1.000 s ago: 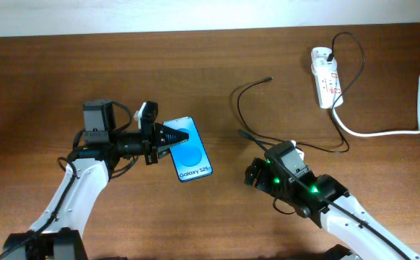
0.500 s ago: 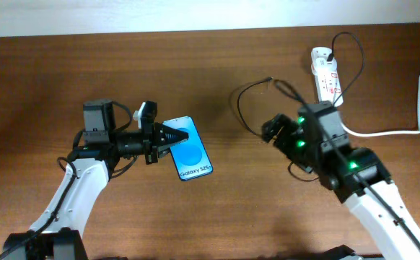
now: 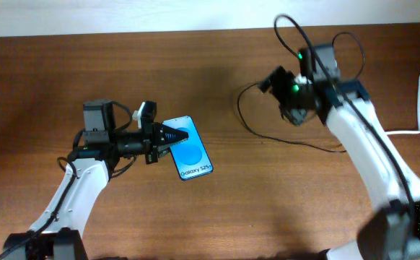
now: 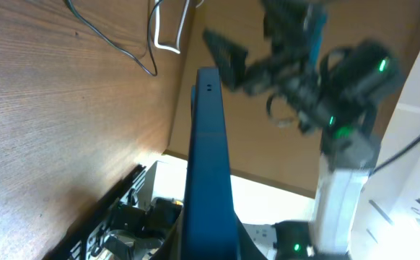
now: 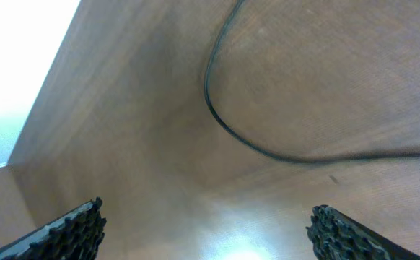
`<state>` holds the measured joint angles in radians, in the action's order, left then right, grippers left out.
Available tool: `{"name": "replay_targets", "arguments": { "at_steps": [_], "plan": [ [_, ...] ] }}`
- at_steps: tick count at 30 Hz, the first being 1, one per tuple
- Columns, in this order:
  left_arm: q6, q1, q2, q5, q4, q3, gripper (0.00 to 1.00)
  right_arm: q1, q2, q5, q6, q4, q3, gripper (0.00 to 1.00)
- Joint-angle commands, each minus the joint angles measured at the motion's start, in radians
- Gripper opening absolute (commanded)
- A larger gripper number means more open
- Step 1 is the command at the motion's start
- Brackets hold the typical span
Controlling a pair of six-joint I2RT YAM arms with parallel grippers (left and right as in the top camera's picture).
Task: Plug charger to phone and switch on socket
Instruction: 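Move the right gripper to the black cable's connector end and grasp it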
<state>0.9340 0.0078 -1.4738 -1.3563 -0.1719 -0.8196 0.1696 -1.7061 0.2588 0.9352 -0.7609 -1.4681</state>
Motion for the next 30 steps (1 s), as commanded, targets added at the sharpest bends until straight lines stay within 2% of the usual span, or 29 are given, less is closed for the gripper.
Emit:
{"name": "replay_targets", "arguments": {
  "at_steps": [1, 8, 13, 19, 23, 30],
  "plan": [
    [-0.012, 0.003, -0.003, -0.031, 0.002, -0.015, 0.0, -0.009, -0.162, 0.019, -0.01, 0.01, -0.153, 0.89],
    [-0.011, 0.003, -0.003, -0.031, 0.002, -0.015, 0.0, -0.064, -0.364, 0.031, 0.161, 0.109, -0.228, 0.79],
    [-0.011, 0.003, -0.003, -0.03, 0.002, -0.015, 0.0, -0.093, -0.481, 0.123, 0.262, 0.283, -0.228, 0.7],
    [-0.011, 0.003, -0.003, -0.024, 0.002, -0.015, 0.0, -0.086, -0.565, 0.119, 0.279, 0.315, -0.228, 0.68],
    [-0.011, 0.003, -0.003, -0.023, 0.002, -0.015, 0.0, -0.085, -0.606, 0.129, 0.309, 0.336, -0.228, 0.6],
    [-0.011, 0.003, -0.003, -0.023, -0.002, -0.015, 0.0, -0.085, -0.61, 0.035, 0.315, 0.355, -0.228, 0.57]
  ]
}}
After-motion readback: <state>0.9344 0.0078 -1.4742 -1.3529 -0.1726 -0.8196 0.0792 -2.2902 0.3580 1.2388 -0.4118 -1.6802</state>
